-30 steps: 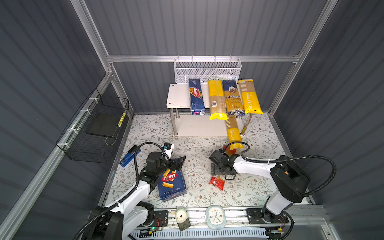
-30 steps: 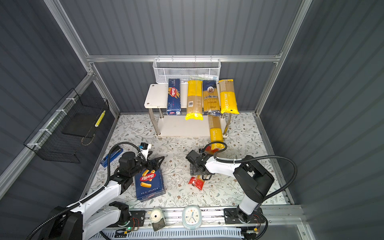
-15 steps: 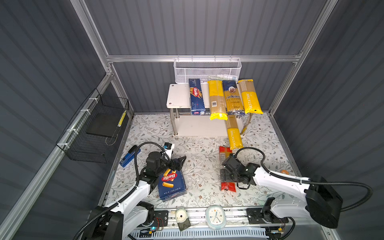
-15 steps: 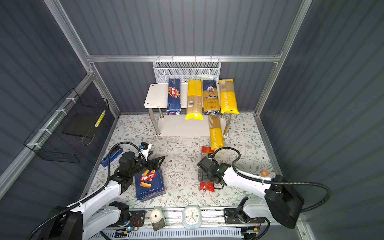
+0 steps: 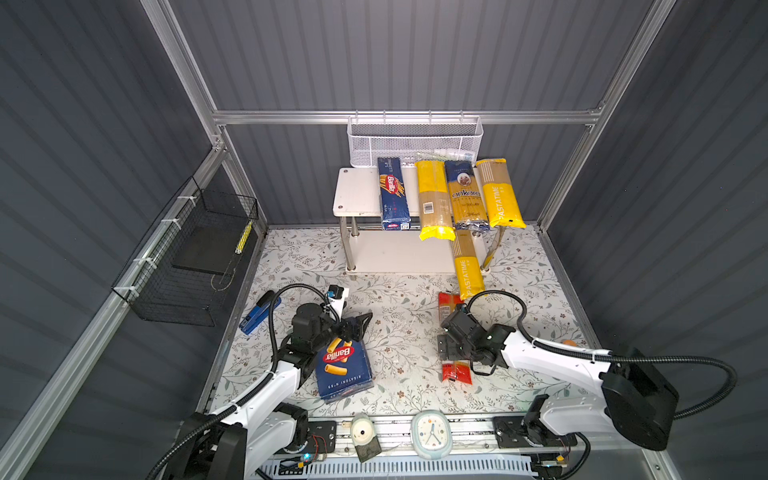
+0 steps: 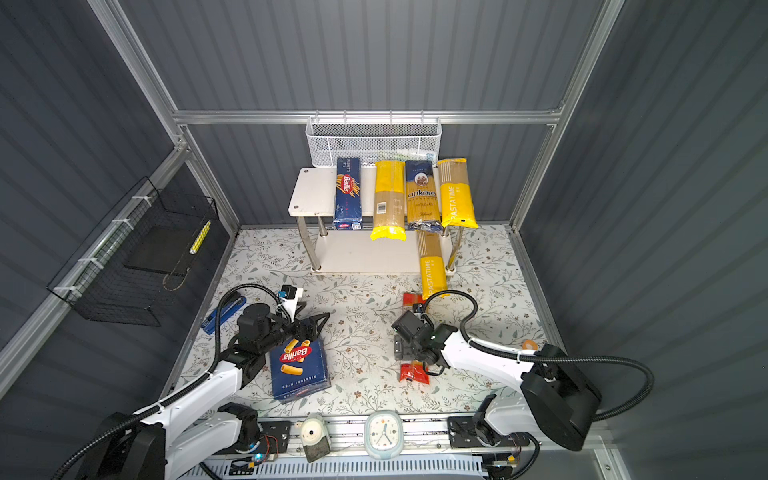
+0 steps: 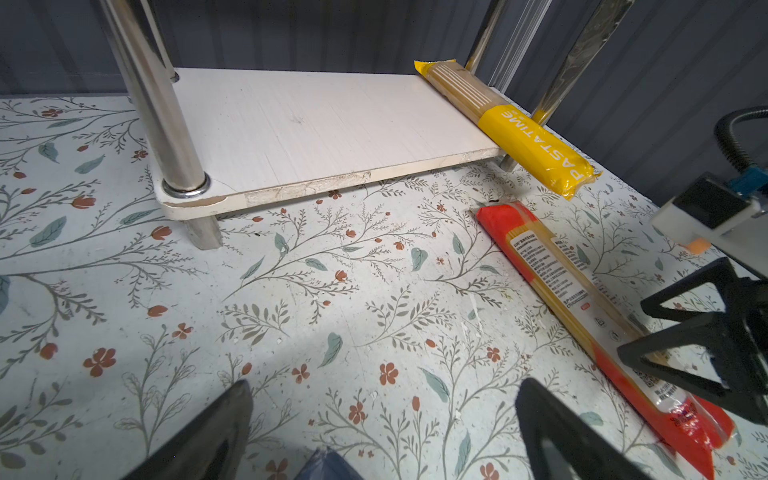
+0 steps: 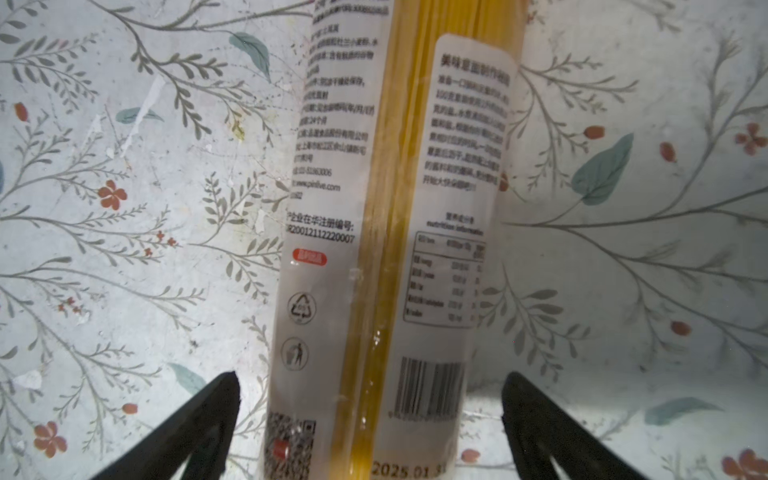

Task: Place and organize the pasta boxes and bags onto the shelf
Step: 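Lift the red-and-white bag upright with the right gripper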

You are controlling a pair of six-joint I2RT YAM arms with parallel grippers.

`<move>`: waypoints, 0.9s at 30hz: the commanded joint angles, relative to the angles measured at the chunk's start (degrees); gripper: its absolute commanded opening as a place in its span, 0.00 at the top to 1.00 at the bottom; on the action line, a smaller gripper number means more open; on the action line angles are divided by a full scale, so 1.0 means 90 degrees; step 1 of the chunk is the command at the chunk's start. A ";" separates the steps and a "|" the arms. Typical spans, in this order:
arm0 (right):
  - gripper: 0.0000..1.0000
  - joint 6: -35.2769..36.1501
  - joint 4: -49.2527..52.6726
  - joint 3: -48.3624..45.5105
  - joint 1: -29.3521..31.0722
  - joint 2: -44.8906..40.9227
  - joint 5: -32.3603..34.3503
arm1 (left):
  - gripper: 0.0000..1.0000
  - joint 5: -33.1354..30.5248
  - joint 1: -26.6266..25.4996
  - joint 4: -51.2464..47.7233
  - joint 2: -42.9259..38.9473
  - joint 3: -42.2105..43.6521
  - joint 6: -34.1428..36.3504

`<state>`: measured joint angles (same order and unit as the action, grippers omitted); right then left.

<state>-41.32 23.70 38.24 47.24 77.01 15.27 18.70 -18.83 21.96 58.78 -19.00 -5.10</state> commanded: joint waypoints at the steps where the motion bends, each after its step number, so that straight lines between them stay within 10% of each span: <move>1: 0.01 -0.0018 -0.0318 0.0064 -0.0119 0.0129 0.0197 | 0.00 0.0065 -0.0036 0.0011 -0.0090 0.0003 -0.0028; 27: 0.02 -0.0299 -0.0449 0.0199 -0.0142 0.1065 0.0009 | 0.00 -0.1020 -0.0035 -0.1111 -0.1118 -0.0012 0.0270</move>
<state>-43.46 21.19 40.29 45.80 85.82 16.10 11.09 -18.83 13.56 48.95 -18.98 -3.88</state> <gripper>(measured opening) 0.985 0.995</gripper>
